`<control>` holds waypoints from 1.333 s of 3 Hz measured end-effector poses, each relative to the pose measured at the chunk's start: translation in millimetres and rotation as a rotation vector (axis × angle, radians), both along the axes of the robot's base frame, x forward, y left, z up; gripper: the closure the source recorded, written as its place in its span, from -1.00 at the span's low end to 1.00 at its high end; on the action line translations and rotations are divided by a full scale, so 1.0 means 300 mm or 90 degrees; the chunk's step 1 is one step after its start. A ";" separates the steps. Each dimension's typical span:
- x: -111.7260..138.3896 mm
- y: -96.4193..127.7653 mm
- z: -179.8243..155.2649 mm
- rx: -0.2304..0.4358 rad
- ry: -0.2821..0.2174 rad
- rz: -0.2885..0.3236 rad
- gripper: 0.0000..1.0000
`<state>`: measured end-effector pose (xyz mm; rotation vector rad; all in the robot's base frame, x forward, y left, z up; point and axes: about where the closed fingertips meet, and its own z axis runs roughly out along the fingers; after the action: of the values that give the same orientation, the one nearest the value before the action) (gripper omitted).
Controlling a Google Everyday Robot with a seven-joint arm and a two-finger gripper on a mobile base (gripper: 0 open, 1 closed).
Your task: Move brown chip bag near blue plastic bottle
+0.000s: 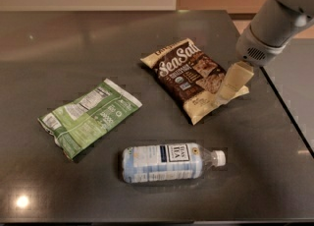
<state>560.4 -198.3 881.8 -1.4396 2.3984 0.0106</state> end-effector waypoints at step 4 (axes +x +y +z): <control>0.045 0.052 -0.081 0.035 0.037 0.003 -0.19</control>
Offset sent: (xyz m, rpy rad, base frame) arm 0.0185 0.0094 -0.0268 0.0393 0.0310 -0.0146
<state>573.7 -182.8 857.4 -1.4392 2.4212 0.1193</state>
